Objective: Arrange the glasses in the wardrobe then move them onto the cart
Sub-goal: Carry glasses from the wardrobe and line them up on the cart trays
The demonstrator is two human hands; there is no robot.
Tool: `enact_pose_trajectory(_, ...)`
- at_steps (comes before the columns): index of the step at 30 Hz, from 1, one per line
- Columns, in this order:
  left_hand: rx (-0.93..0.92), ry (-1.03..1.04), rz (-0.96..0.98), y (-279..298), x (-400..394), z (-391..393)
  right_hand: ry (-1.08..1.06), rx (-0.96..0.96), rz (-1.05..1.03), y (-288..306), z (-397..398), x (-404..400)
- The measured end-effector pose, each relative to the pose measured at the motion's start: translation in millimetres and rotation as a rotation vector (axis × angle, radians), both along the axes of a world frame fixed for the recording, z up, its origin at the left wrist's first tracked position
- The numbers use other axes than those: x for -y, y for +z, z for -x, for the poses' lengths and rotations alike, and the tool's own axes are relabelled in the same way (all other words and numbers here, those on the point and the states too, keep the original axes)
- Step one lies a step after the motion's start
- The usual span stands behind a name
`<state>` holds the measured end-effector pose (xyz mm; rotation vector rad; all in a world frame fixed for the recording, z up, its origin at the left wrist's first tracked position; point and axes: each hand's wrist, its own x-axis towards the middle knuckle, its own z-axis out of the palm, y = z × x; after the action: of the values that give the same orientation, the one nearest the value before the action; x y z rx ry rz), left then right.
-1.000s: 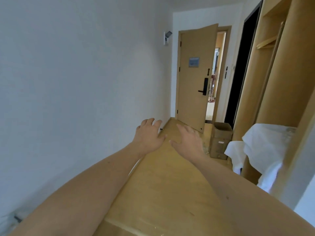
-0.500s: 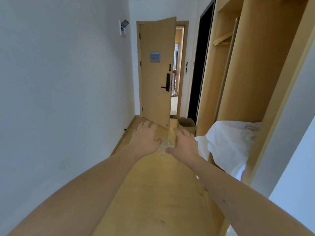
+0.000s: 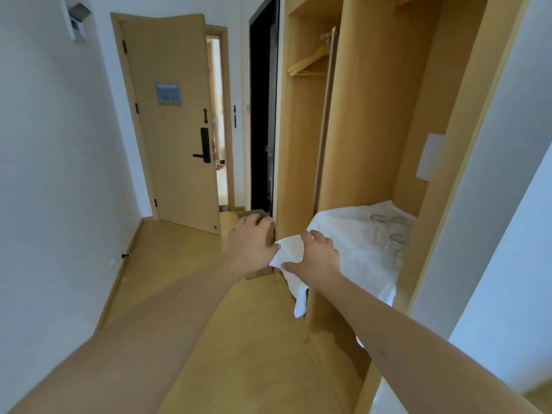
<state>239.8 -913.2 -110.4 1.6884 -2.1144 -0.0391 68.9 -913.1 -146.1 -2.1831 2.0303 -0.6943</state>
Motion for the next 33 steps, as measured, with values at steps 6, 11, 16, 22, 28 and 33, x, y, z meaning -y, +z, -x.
enact_pose_trajectory(6,0.001,-0.137,-0.050,-12.4,56.0,-7.1,-0.179,0.025,-0.056,-8.7,-13.2,28.8)
enact_pose_trajectory(11,0.004,-0.279,-0.070,-26.9,87.1,3.5,-0.291,0.036,-0.109,-31.0,-14.2,39.3)
enact_pose_trajectory(16,-0.021,-0.359,-0.124,-37.3,123.2,16.9,-0.371,0.002,-0.104,-37.0,1.0,63.2)
enact_pose_trajectory(22,-0.043,-0.423,-0.141,-41.7,176.7,50.1,-0.465,-0.010,-0.119,-41.9,39.0,104.3)
enact_pose_trajectory(28,-0.033,-0.494,-0.133,-42.5,245.2,89.3,-0.535,0.013,-0.127,-37.1,81.0,162.0)
enact_pose_trajectory(33,0.027,-0.558,-0.130,-44.7,300.9,134.5,-0.586,0.049,-0.120,-31.9,115.7,213.9)
